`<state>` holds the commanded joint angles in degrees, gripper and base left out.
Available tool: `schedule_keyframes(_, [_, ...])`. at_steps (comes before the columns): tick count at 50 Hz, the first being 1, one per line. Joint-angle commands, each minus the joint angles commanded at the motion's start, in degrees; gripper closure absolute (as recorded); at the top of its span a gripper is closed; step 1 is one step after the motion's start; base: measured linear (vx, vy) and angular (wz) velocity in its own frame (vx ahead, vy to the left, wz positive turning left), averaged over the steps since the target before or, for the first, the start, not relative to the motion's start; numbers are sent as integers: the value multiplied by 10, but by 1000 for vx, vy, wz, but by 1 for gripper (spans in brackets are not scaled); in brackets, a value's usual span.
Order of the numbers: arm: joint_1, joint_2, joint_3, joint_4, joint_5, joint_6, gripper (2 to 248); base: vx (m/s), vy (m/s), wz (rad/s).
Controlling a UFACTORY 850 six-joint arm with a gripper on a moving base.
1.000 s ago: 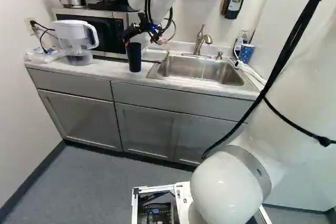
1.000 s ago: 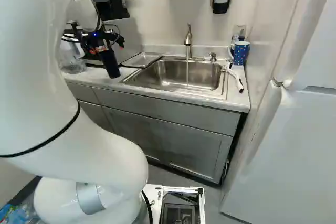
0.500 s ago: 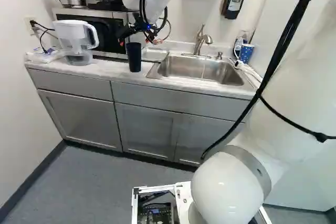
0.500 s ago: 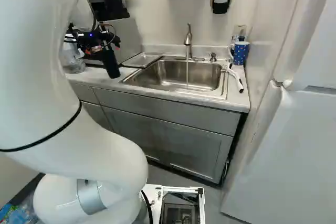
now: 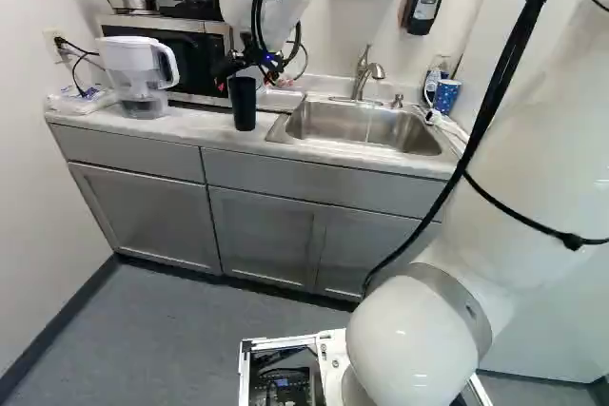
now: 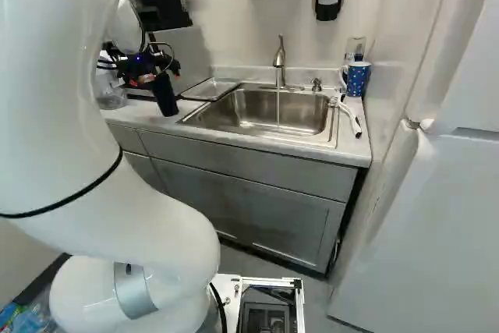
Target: Rinse the cup and place it in the tray
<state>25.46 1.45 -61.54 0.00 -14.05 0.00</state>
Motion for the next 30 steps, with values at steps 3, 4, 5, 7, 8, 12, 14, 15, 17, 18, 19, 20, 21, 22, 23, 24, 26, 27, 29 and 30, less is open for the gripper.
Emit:
schedule_keyframes(3, [1, 0, 4, 0, 8, 0, 3, 0, 0, 0])
schedule_keyframes(4, [1, 0, 5, 0, 11, 0, 3, 0, 0, 0])
schedule_keyframes(5, [1, 1, 7, 0, 13, 0, 3, 0, 0, 0])
schedule_keyframes(7, [2, 2, 11, 0, 19, 0, 3, 0, 0, 0])
schedule_keyframes(8, [2, 3, 13, 0, 21, 0, 3, 0, 0, 0])
schedule_keyframes(12, [4, 7, 23, 0, 33, 0, 3, 0, 0, 0])
schedule_keyframes(14, [4, 9, 27, 0, 38, 0, 3, 0, 0, 0])
schedule_keyframes(15, [5, 10, 30, 0, 41, 0, 3, 0, 0, 0])
schedule_keyframes(17, [6, 13, 35, 0, 47, 0, 3, 0, 0, 0])
schedule_keyframes(18, [6, 14, 38, 0, 49, 0, 3, 0, 0, 0])
schedule_keyframes(19, [6, 15, 40, 0, 52, 0, 3, 0, 0, 0])
schedule_keyframes(20, [7, 17, 43, 0, 55, 0, 3, 0, 0, 0])
schedule_keyframes(21, [7, 18, 45, 0, 58, 0, 3, 0, 0, 0])
schedule_keyframes(22, [8, 19, 48, 0, 61, 0, 3, 0, 0, 0])
schedule_keyframes(23, [8, 21, 50, 0, 63, 0, 3, 0, 0, 0])
schedule_keyframes(24, [8, 22, 53, 0, 67, 0, 3, 0, 0, 0])
schedule_keyframes(26, [9, 24, 58, 0, 72, 0, 3, 0, 0, 0])
schedule_keyframes(27, [9, 26, 60, 0, 75, 0, 3, 0, 0, 0])
schedule_keyframes(29, [10, 28, 65, 0, 80, 0, 3, 0, 0, 0])
schedule_keyframes(30, [10, 29, 67, 0, 83, 0, 3, 0, 0, 0])
